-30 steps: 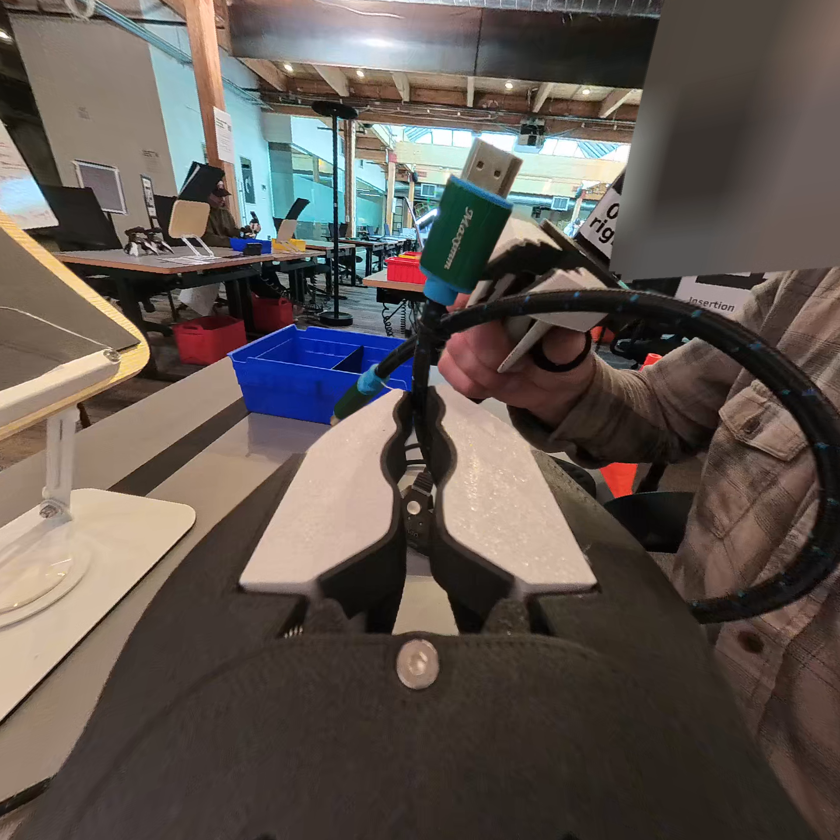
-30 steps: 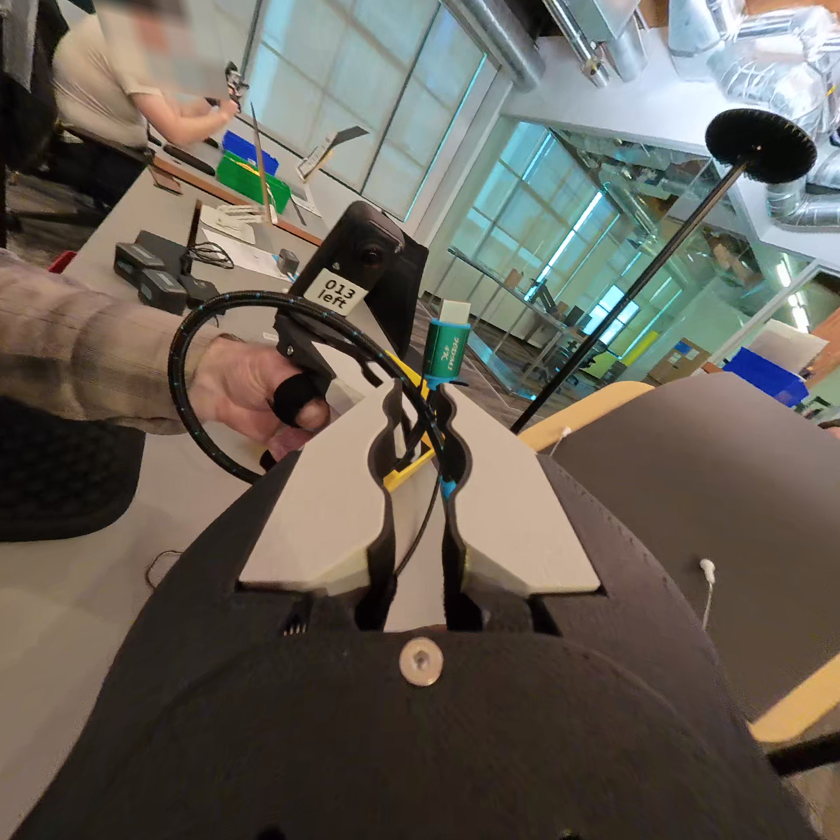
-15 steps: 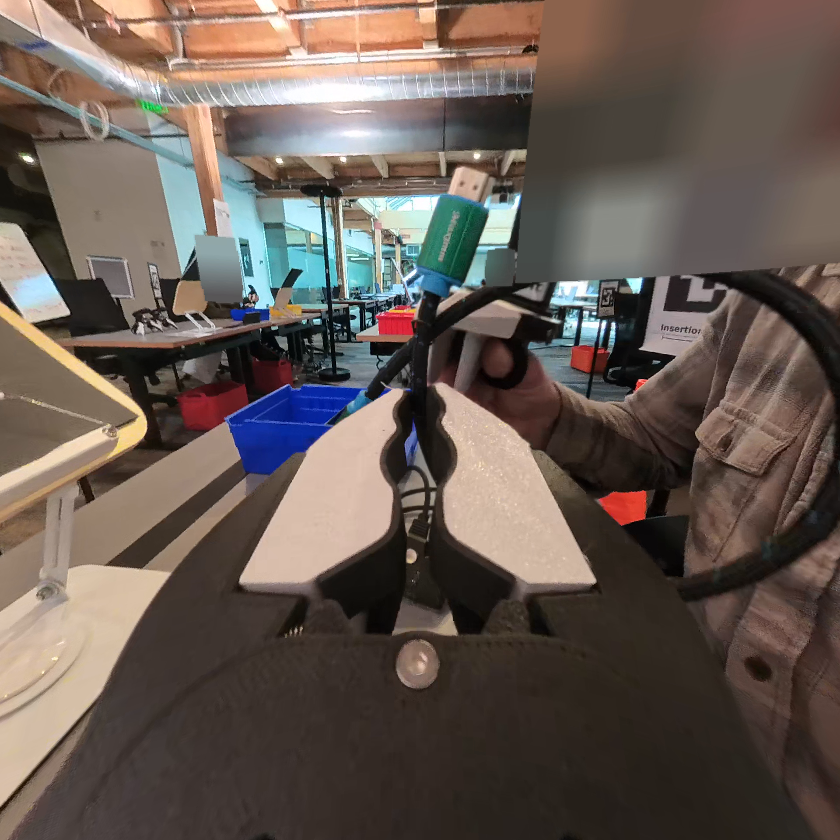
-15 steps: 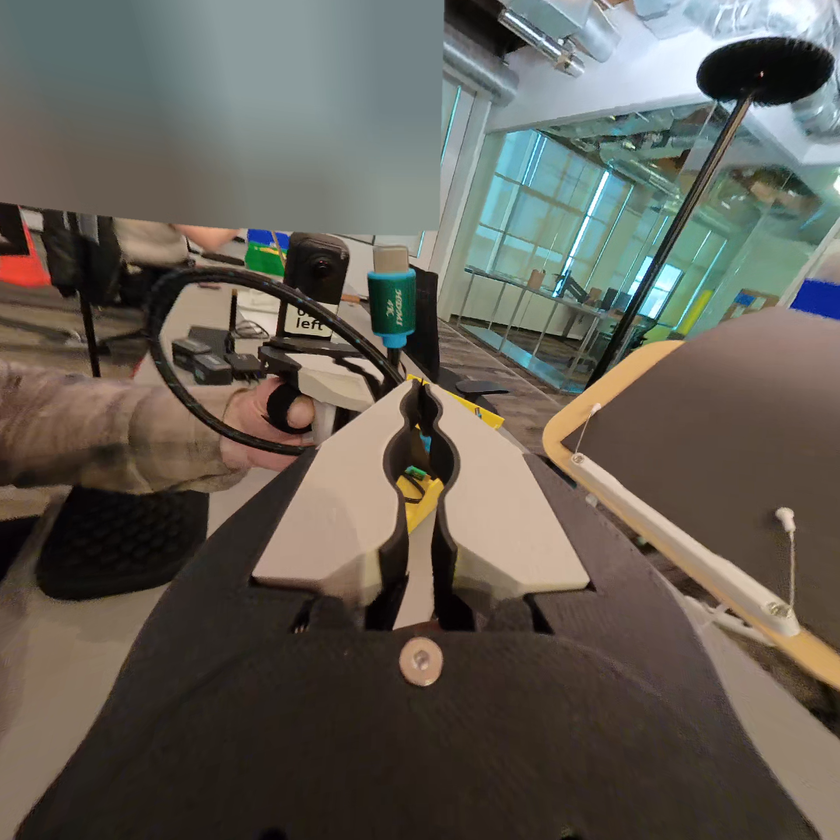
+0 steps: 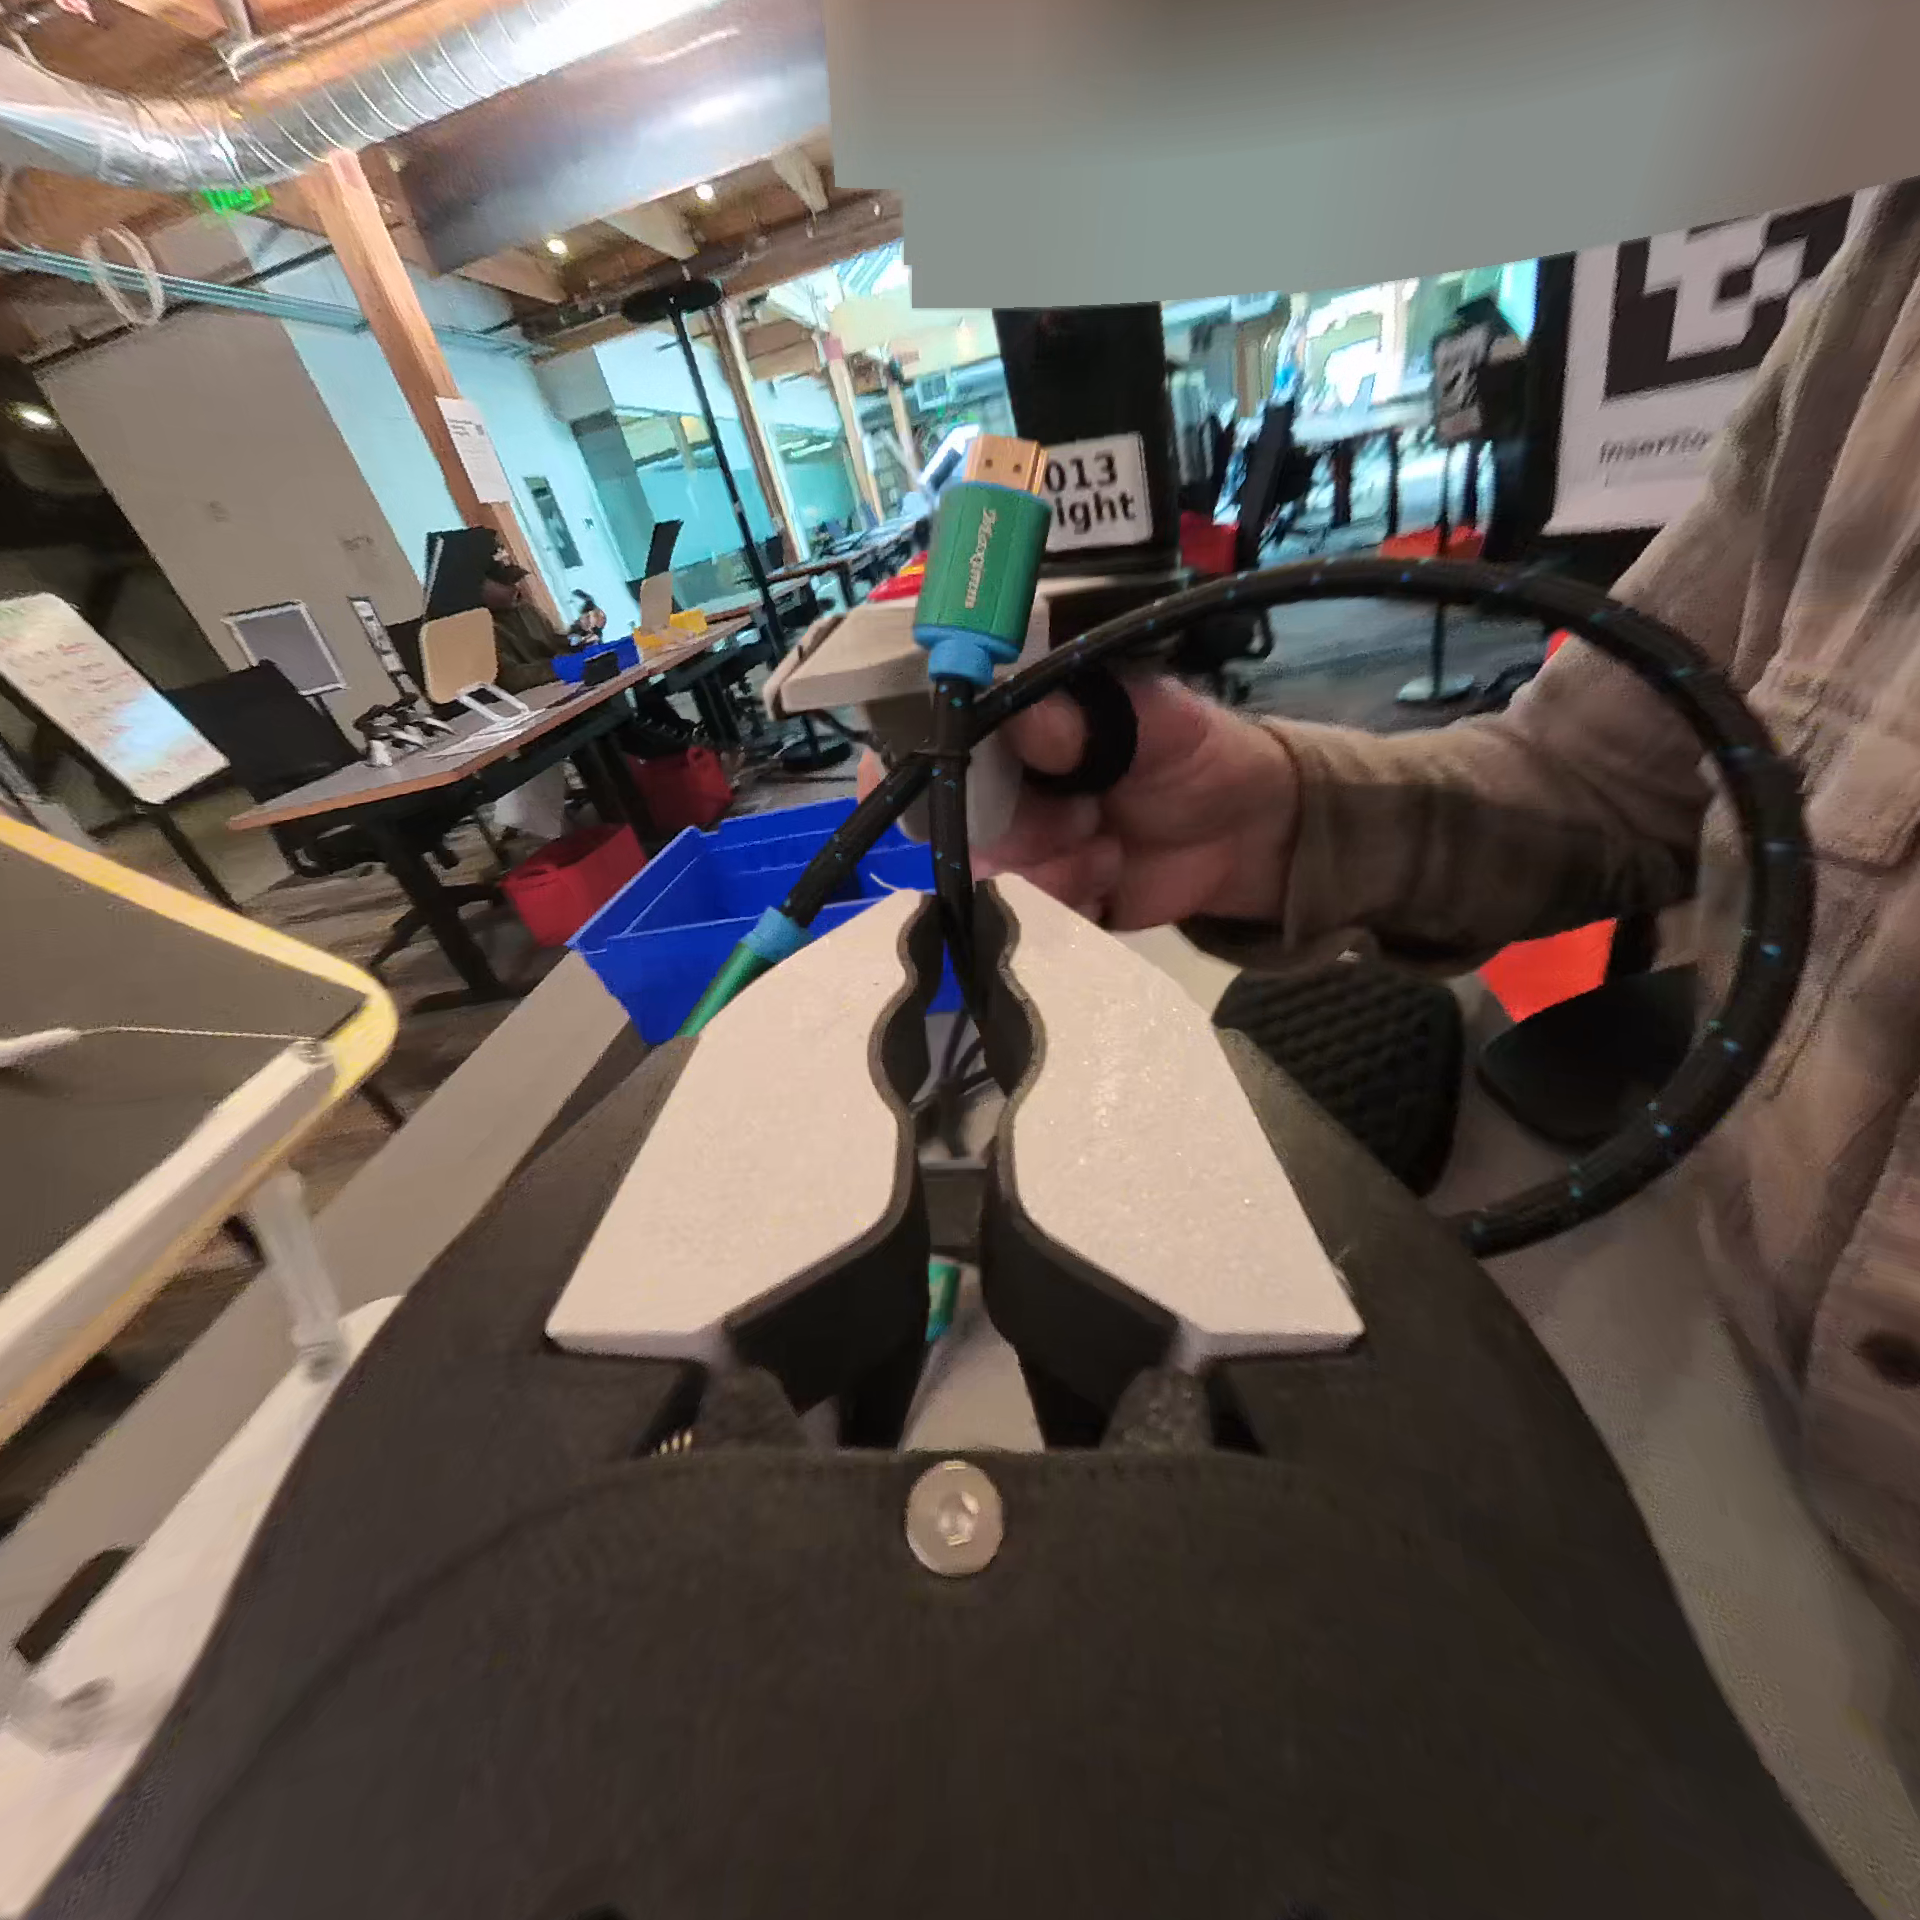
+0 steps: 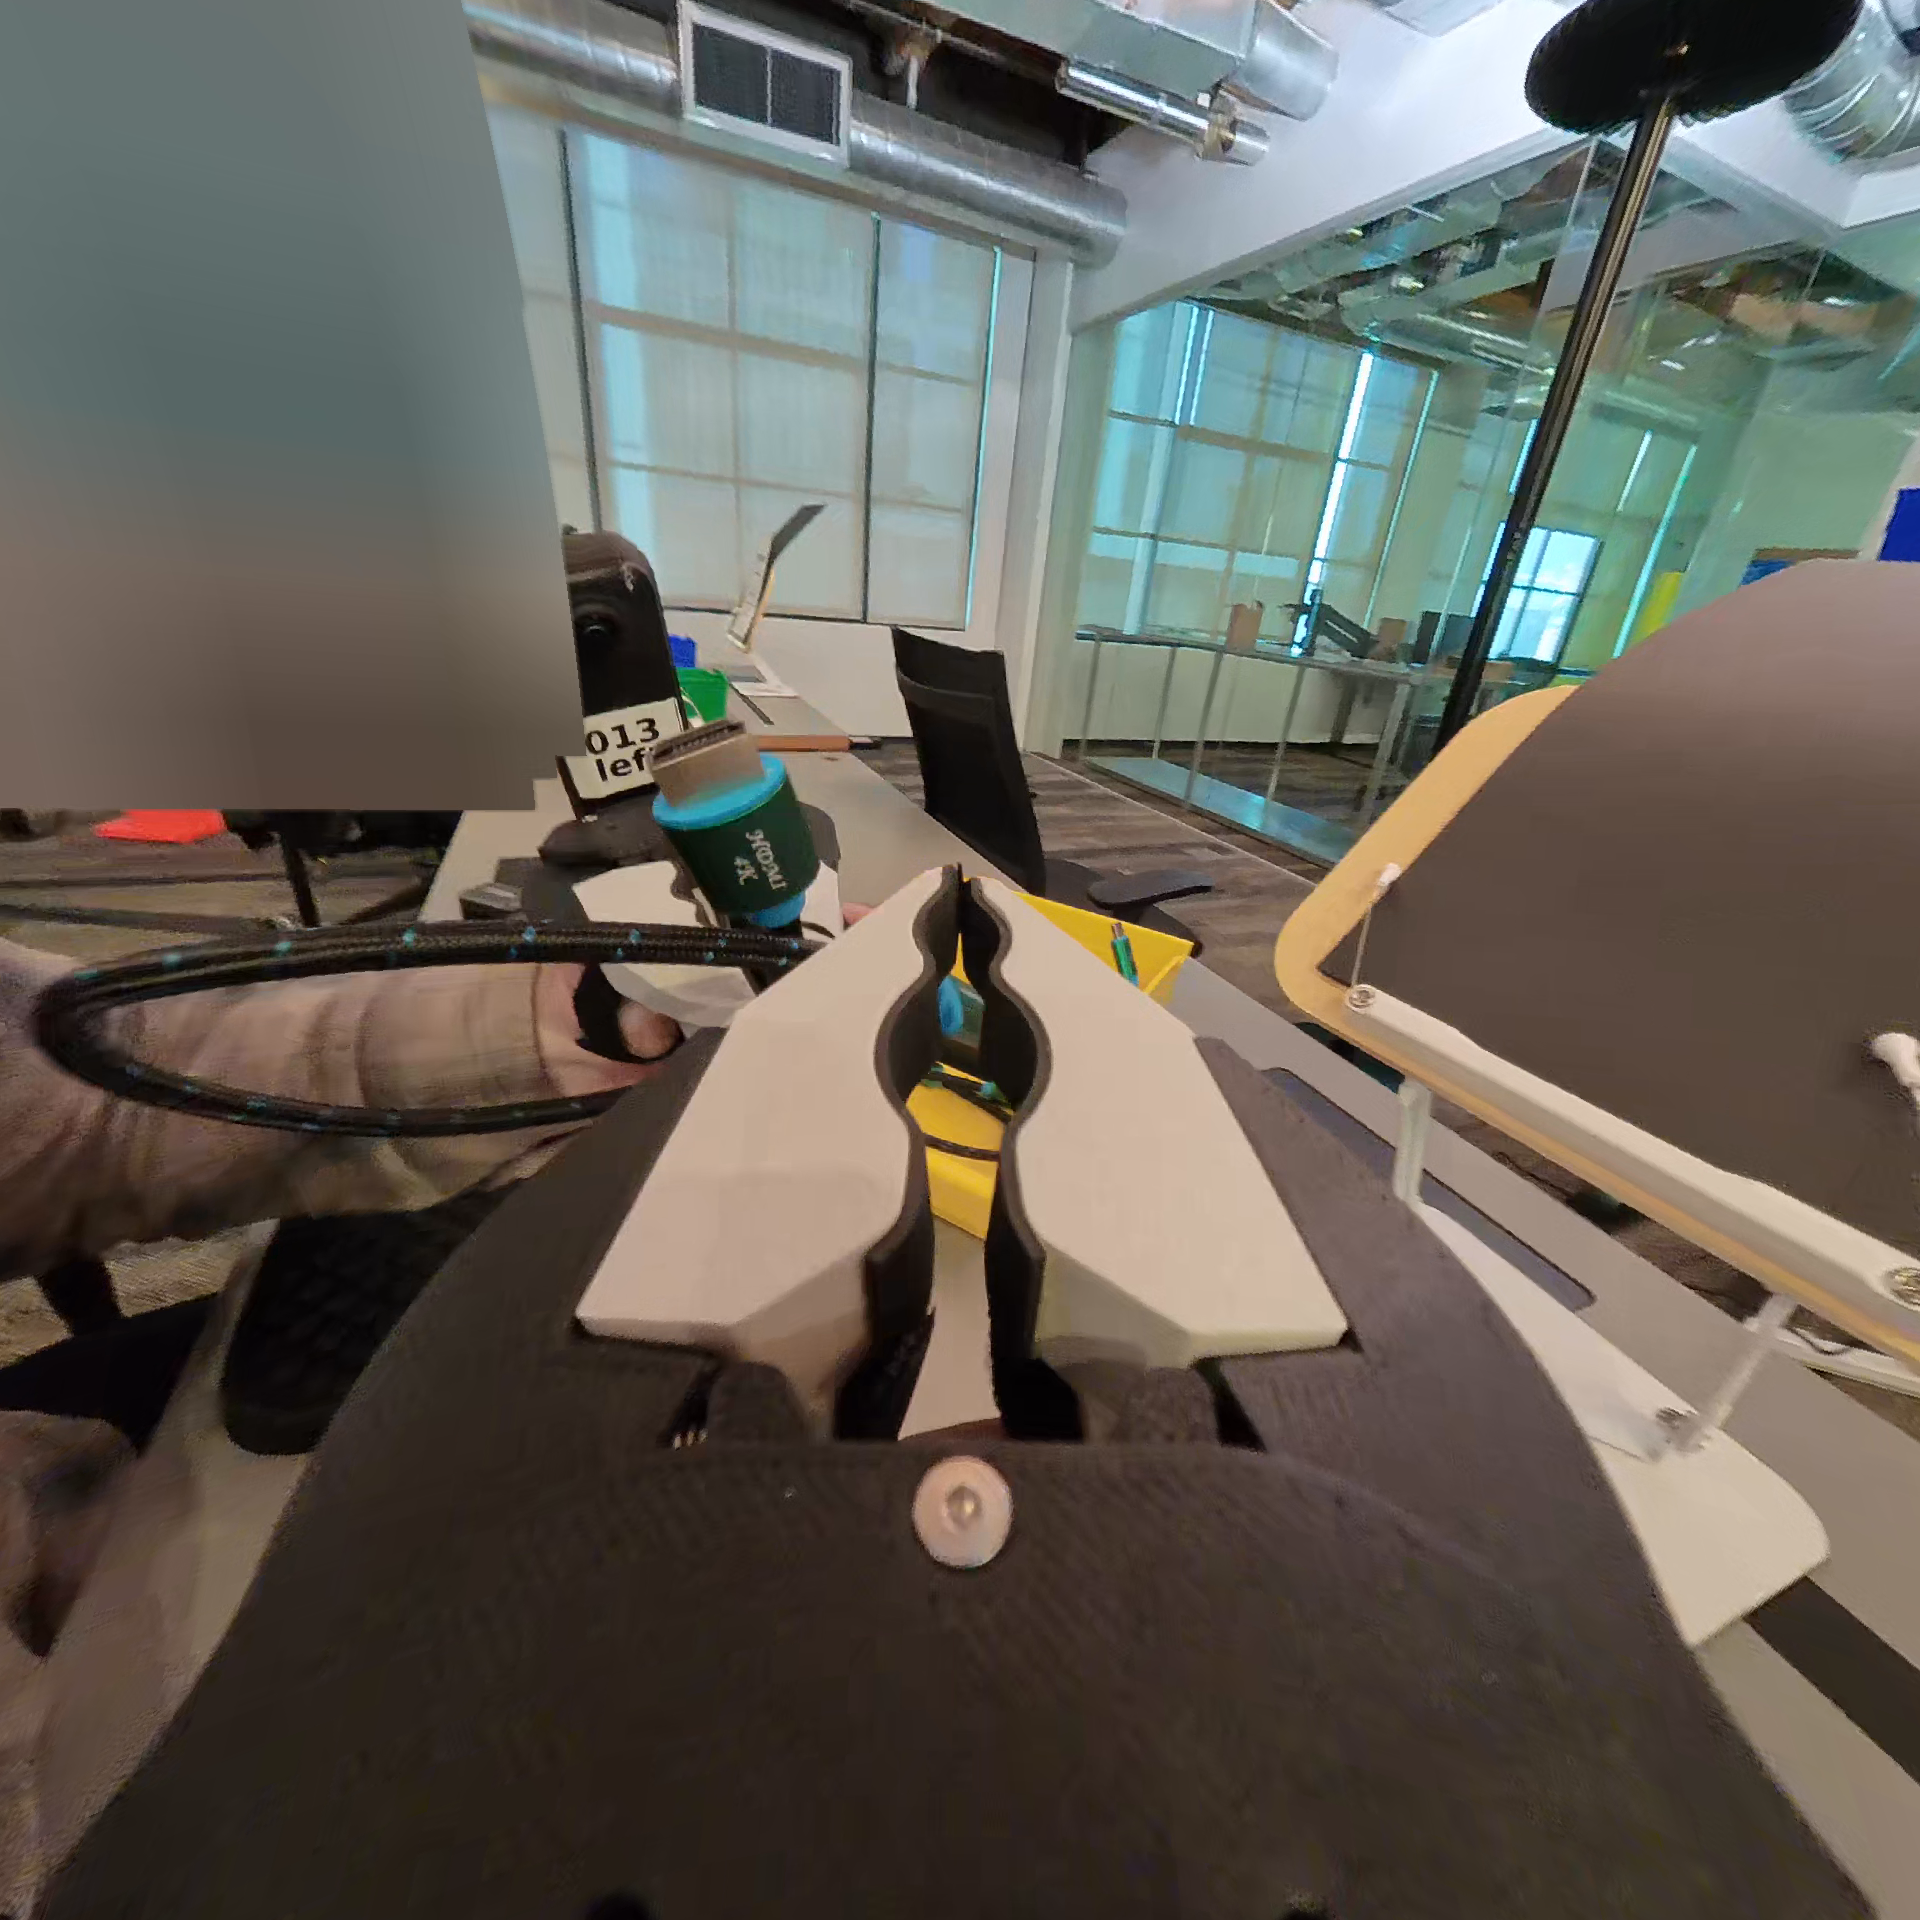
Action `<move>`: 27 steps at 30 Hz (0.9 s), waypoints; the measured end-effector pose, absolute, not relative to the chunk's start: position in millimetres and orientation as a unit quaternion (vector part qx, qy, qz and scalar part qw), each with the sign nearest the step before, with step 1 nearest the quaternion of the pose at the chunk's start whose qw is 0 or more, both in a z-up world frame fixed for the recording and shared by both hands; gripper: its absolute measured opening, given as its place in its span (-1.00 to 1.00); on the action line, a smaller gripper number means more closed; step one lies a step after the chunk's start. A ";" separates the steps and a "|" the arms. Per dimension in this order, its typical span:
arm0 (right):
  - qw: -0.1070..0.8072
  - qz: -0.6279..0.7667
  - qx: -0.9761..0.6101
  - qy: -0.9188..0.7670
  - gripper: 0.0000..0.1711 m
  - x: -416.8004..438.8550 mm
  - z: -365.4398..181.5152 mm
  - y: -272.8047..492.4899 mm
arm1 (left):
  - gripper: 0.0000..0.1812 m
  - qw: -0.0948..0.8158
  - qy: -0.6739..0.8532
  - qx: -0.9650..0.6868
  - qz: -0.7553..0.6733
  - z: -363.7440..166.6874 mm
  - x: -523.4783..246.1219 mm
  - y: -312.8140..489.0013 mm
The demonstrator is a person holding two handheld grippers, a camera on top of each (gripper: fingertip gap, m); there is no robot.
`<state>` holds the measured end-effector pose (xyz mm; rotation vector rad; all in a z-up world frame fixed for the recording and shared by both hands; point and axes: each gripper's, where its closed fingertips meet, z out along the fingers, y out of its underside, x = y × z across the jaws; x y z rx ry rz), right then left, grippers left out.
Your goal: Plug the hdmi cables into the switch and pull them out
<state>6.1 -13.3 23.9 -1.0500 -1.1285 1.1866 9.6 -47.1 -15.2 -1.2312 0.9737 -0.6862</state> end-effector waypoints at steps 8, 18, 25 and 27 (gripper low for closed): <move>0.529 0.537 -0.418 -0.508 -1.00 17.0 19.1 -20.5 | -0.93 0.653 0.524 -0.535 -0.117 -18.0 3.3 -43.3; 0.683 0.043 -0.161 -0.711 -0.64 26.7 -7.2 -36.9 | -0.94 0.605 0.525 -0.541 -0.257 -9.8 1.2 -51.6; 0.732 -0.049 -0.124 -0.668 -0.96 16.3 -1.3 -41.3 | -0.93 0.586 0.499 -0.545 -0.332 -16.8 5.5 -50.5; 0.728 -0.021 -0.137 -0.671 -0.90 16.6 -0.9 -42.7 | -0.93 0.582 0.493 -0.548 -0.345 -18.1 6.7 -49.9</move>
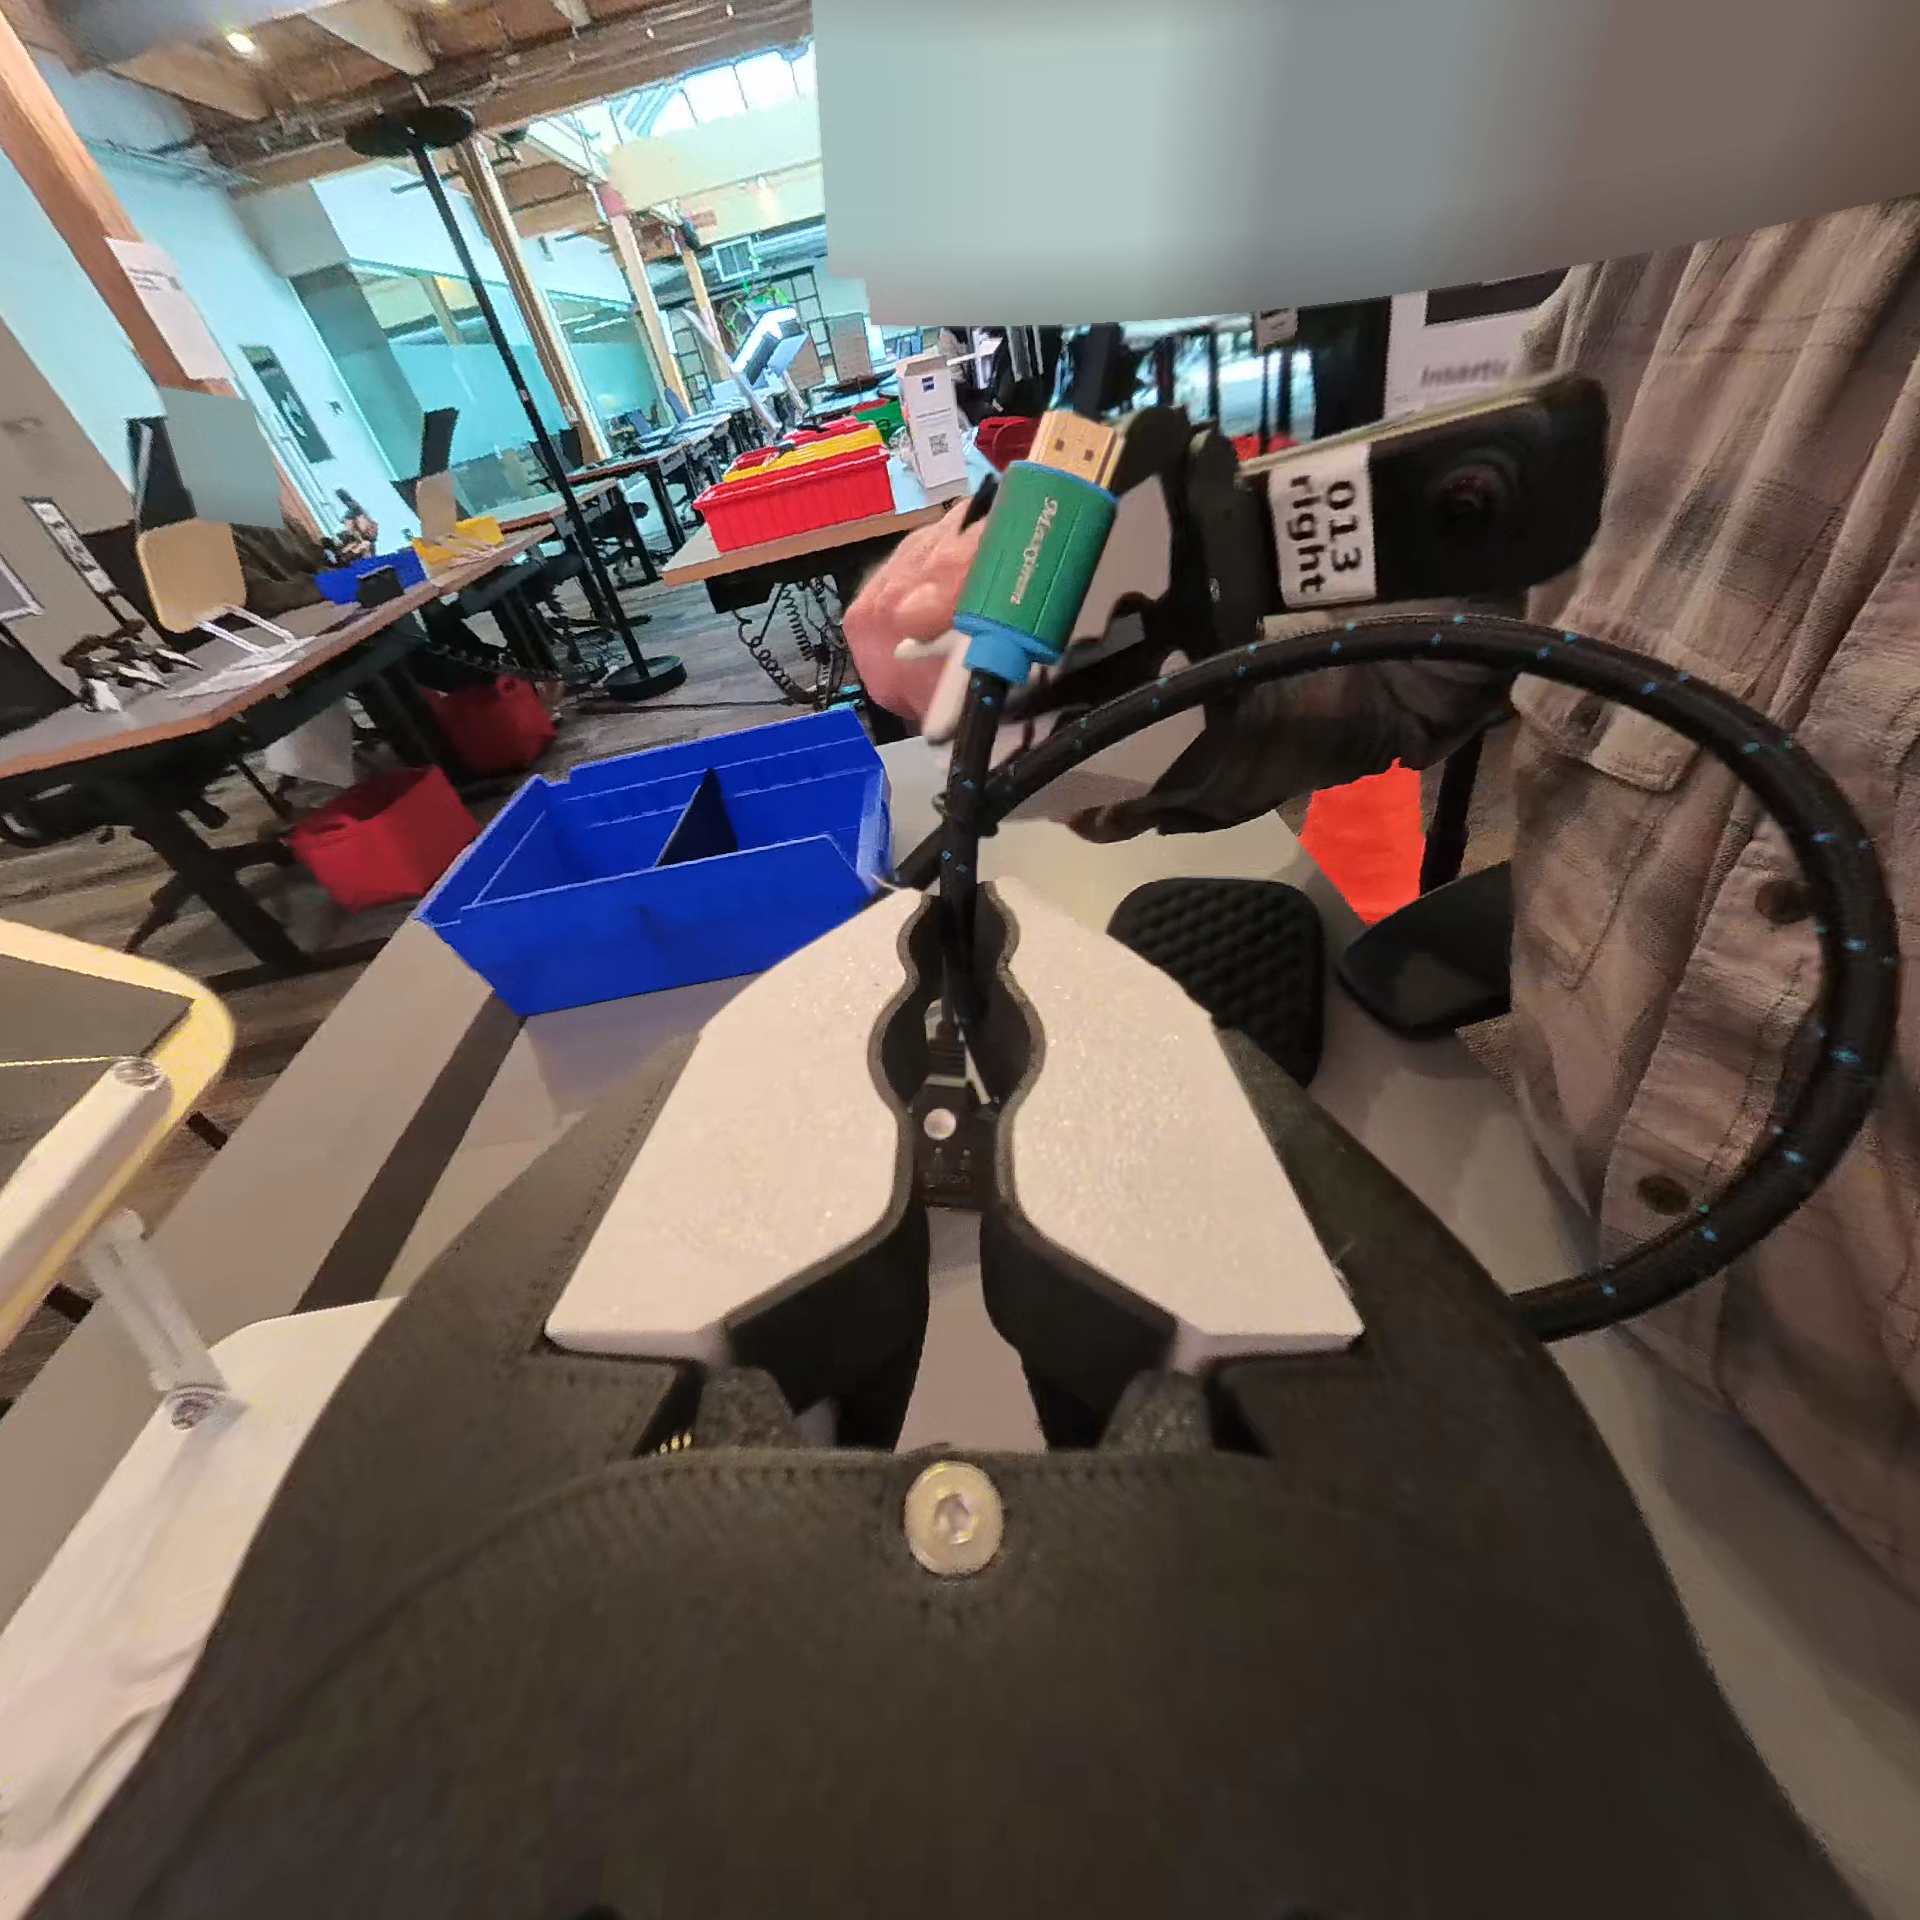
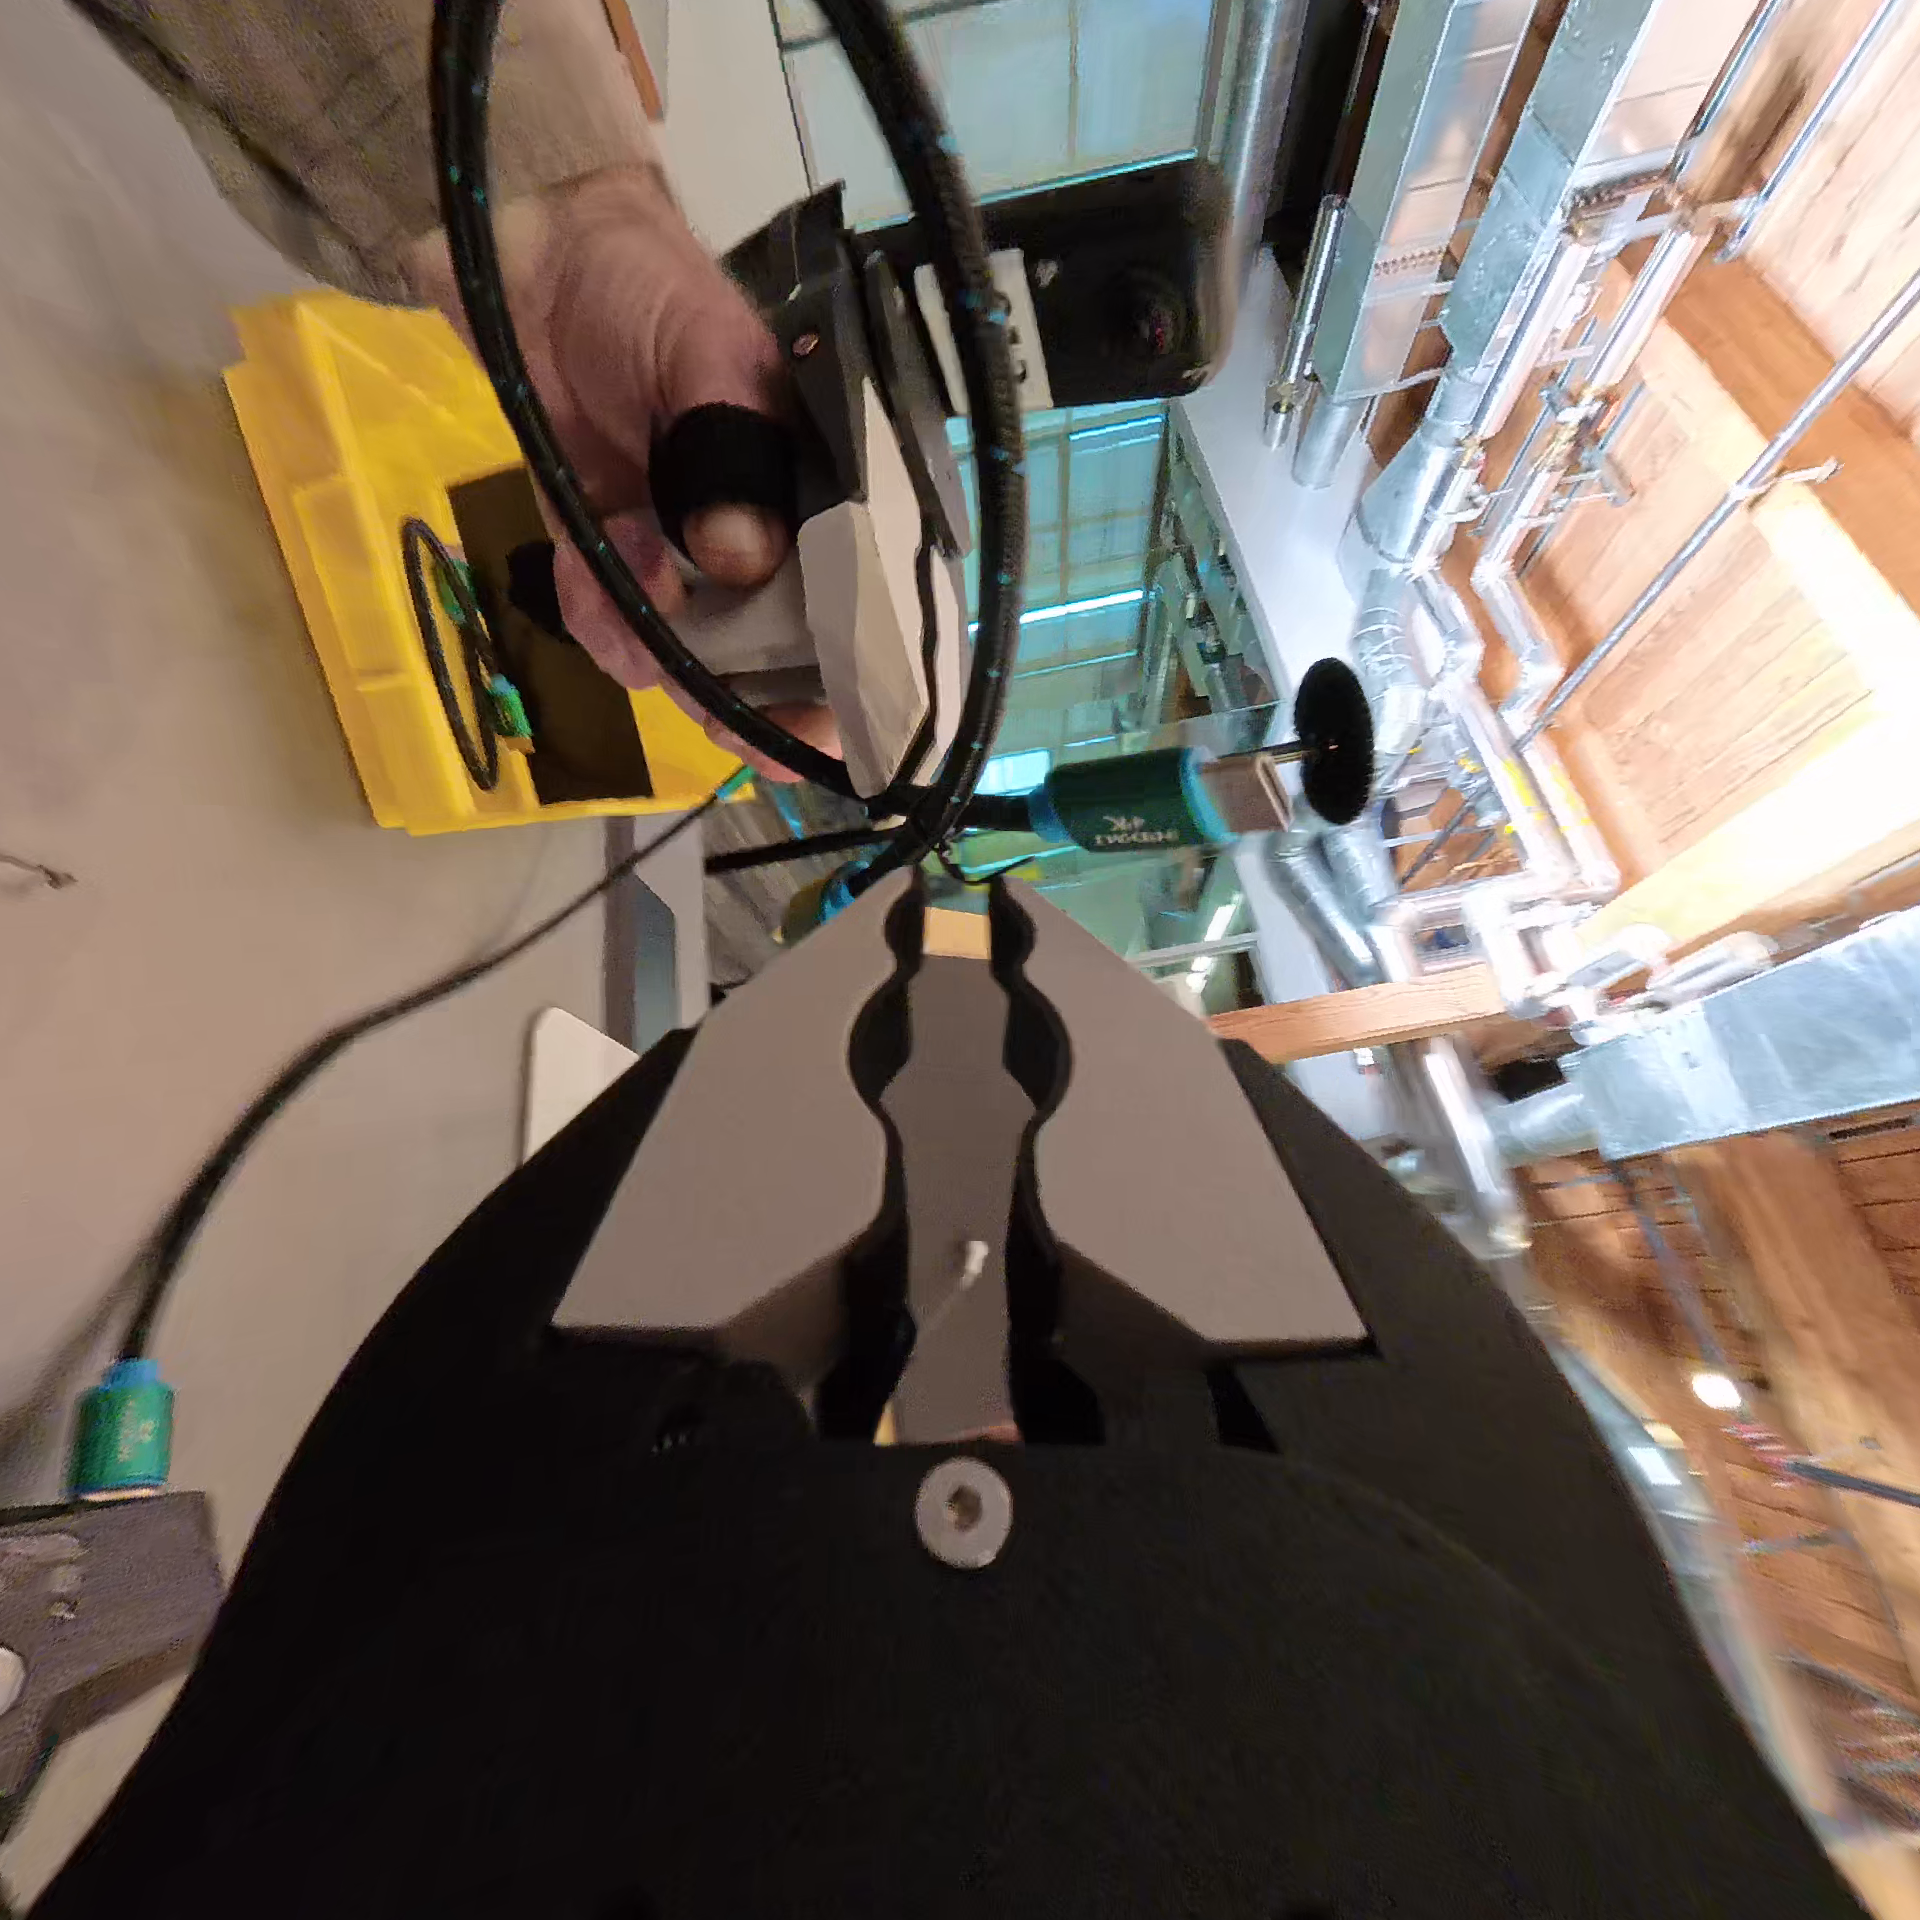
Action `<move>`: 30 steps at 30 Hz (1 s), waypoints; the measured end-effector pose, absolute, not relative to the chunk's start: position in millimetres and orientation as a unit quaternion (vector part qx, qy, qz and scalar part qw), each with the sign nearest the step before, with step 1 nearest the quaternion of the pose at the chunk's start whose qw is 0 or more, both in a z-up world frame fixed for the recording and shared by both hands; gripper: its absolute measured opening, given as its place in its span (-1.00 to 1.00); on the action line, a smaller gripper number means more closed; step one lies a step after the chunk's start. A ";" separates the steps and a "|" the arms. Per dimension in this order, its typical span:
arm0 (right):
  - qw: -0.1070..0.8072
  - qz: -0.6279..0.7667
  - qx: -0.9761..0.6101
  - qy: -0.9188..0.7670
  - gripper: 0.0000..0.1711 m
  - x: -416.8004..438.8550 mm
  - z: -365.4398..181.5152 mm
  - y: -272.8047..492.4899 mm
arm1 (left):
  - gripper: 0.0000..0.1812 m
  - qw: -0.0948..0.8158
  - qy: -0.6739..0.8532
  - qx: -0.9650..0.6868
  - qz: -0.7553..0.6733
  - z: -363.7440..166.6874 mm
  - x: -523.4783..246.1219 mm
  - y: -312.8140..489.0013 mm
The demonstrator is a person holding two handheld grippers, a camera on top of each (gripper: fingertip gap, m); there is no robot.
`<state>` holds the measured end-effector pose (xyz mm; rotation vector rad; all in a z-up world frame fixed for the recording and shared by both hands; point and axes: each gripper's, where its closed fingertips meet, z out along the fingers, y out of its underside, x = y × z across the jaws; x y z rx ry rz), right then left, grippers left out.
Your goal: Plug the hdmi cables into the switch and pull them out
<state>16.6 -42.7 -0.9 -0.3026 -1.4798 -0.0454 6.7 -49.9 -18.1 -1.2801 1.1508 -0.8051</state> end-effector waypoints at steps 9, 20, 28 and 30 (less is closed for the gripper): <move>0.719 0.053 -0.202 -0.663 -0.71 27.6 0.1 -44.6 | -0.94 0.578 0.474 -0.550 -0.371 -19.6 8.7 -42.3; 0.720 0.007 -0.218 -0.658 -1.00 22.6 -9.8 -28.5 | -0.93 0.567 0.471 -0.555 -0.386 -25.3 19.3 -42.8; 0.704 0.079 -0.248 -0.660 -0.57 34.8 -2.8 -30.0 | -0.93 0.565 0.431 -0.549 -0.439 -20.0 13.8 -36.9; 0.703 0.017 -0.213 -0.678 -0.62 28.6 -10.7 -30.0 | -0.93 0.557 0.424 -0.548 -0.457 -21.9 17.6 -36.5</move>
